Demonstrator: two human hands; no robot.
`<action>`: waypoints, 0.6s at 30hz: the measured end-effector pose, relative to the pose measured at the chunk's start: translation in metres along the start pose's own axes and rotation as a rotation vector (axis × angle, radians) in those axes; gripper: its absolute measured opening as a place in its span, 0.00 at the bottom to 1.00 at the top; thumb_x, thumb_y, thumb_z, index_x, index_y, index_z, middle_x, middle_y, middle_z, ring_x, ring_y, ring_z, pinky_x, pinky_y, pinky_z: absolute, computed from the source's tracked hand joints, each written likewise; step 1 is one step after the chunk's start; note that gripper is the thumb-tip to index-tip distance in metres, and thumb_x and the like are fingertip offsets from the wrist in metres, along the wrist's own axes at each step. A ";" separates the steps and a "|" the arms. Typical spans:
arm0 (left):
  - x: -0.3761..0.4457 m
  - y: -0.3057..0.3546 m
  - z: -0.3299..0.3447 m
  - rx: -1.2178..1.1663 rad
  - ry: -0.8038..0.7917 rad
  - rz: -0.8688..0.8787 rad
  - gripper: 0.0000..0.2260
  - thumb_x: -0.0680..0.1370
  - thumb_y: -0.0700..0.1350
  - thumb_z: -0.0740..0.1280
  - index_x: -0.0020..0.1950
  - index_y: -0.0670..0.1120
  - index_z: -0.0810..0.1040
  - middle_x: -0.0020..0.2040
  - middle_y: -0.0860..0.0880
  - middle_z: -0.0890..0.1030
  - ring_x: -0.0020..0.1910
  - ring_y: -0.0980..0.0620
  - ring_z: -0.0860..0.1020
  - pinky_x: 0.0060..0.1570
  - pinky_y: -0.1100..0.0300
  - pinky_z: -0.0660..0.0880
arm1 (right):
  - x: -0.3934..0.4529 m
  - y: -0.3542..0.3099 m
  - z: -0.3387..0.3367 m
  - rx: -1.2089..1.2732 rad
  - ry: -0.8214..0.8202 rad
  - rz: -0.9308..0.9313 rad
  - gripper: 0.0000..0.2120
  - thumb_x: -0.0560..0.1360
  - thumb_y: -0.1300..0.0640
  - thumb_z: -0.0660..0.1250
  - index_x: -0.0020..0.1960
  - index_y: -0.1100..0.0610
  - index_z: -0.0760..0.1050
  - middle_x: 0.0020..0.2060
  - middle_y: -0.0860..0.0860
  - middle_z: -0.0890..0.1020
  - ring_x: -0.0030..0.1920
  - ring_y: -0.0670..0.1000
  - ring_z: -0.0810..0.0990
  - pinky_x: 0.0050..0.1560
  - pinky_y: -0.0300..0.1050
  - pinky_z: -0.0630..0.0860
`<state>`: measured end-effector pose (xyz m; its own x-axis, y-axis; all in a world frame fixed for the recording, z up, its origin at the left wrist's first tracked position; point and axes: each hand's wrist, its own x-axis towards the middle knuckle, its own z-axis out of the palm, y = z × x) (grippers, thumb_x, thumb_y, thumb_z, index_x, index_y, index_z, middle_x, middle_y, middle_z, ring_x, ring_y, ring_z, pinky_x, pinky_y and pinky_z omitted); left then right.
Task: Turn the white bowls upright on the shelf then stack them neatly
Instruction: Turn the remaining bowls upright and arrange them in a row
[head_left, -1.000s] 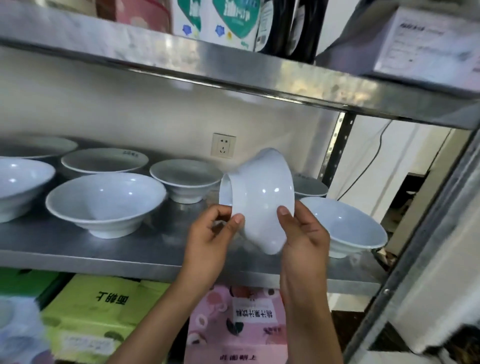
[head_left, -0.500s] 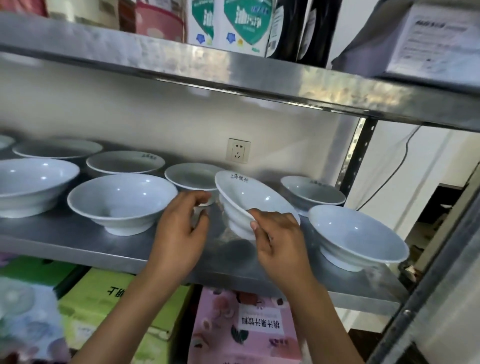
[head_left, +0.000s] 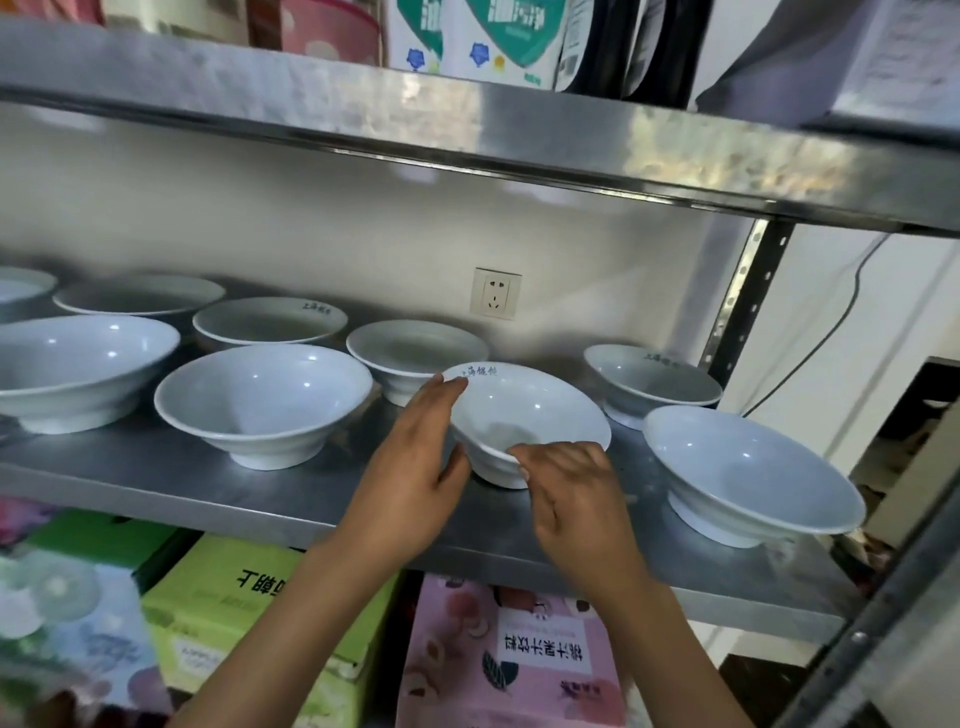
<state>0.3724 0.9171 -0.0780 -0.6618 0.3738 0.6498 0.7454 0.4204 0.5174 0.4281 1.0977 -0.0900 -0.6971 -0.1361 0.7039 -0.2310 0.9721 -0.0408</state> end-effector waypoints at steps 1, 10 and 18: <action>0.000 -0.001 0.002 -0.004 -0.012 0.002 0.29 0.77 0.39 0.65 0.75 0.49 0.60 0.71 0.59 0.59 0.71 0.68 0.52 0.63 0.82 0.46 | -0.001 -0.001 0.000 -0.004 -0.004 -0.001 0.16 0.67 0.66 0.65 0.53 0.55 0.80 0.44 0.48 0.85 0.45 0.51 0.81 0.49 0.46 0.73; 0.001 -0.005 0.019 -0.035 -0.092 0.097 0.30 0.75 0.41 0.69 0.75 0.50 0.61 0.75 0.52 0.62 0.75 0.58 0.56 0.72 0.70 0.53 | -0.025 0.020 -0.020 0.098 -0.043 0.102 0.14 0.72 0.64 0.67 0.56 0.53 0.80 0.48 0.46 0.83 0.51 0.47 0.77 0.55 0.44 0.74; 0.008 0.005 0.021 -0.066 -0.110 0.084 0.34 0.71 0.50 0.75 0.73 0.52 0.64 0.74 0.54 0.64 0.73 0.60 0.60 0.72 0.65 0.58 | -0.032 0.015 -0.034 0.229 -0.056 0.215 0.19 0.77 0.60 0.61 0.67 0.51 0.72 0.61 0.46 0.78 0.63 0.46 0.73 0.65 0.49 0.72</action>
<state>0.3693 0.9391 -0.0818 -0.5991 0.4952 0.6291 0.7996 0.3303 0.5015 0.4704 1.1227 -0.0890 -0.7816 0.0515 0.6217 -0.2162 0.9125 -0.3473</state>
